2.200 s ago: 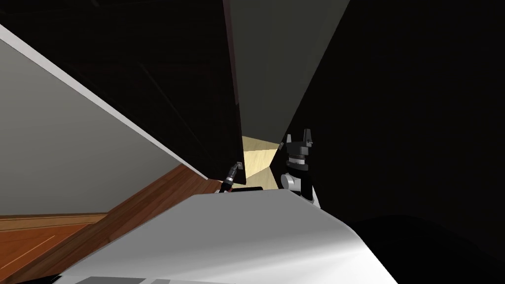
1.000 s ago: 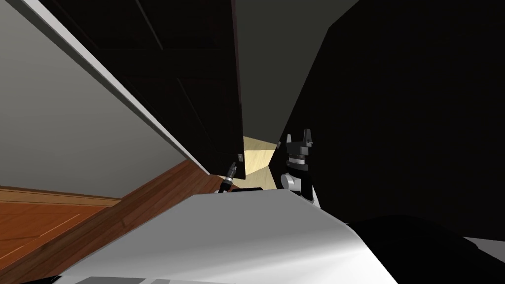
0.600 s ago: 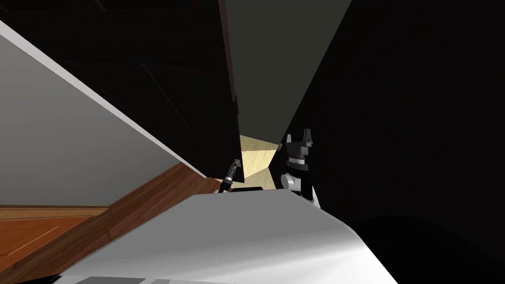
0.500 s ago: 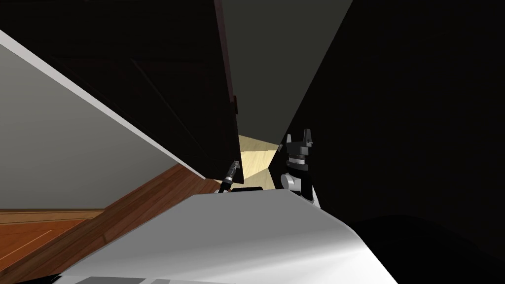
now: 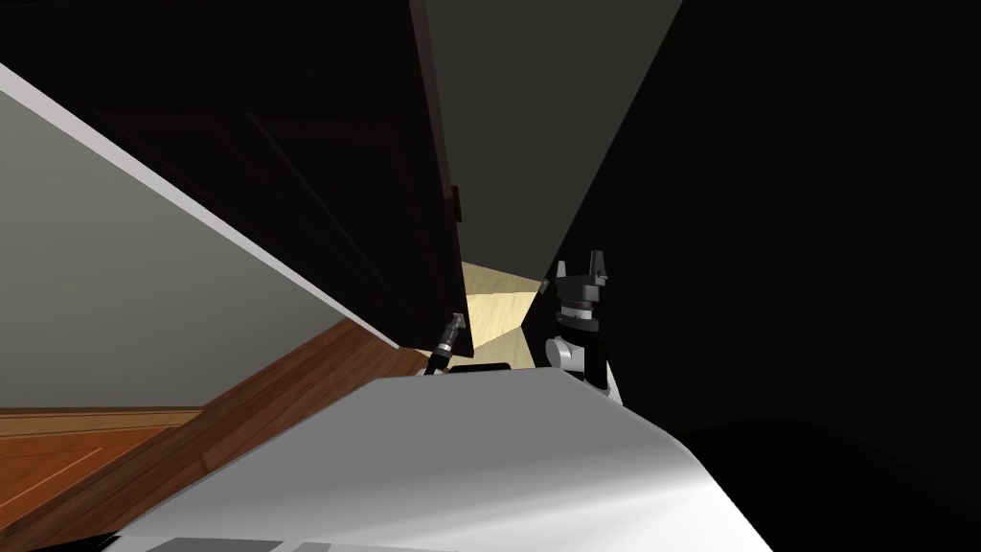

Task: Push the door open

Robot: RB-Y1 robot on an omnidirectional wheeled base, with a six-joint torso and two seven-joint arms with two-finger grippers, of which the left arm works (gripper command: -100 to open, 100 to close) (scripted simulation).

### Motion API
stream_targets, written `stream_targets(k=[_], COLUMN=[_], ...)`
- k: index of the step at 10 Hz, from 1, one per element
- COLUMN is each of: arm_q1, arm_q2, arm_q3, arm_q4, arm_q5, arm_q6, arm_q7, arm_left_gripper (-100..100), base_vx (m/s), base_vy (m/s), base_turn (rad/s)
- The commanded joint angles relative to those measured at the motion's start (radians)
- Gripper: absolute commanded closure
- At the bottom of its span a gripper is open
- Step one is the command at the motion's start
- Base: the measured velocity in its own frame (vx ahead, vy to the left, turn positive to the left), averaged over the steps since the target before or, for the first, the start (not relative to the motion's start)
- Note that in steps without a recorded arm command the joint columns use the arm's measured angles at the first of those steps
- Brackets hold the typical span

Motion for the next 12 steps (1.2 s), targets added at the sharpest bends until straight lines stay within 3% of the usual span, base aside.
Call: stream_targets(k=[1,6,10,11,12], arm_q1=[0.000,-0.003,-0.008,0.004,0.004], arm_q2=[0.000,0.014,0.022,0.021,0.021], arm_q3=[0.001,0.007,0.016,0.007,0.007], arm_q4=[-0.001,0.005,0.010,-0.004,-0.004], arm_q5=[0.001,0.030,0.073,0.067,0.067], arm_q6=[-0.002,-0.001,-0.004,0.002,0.002], arm_q7=[0.001,-0.027,-0.066,-0.057,-0.057], arm_left_gripper=[100,100,100,-100,-100], base_vx=[-0.006,0.124,0.207,-0.045,-0.176], base_vy=[0.001,-0.029,-0.029,-0.040,-0.028], base_turn=[0.003,0.049,0.120,0.100,0.011])
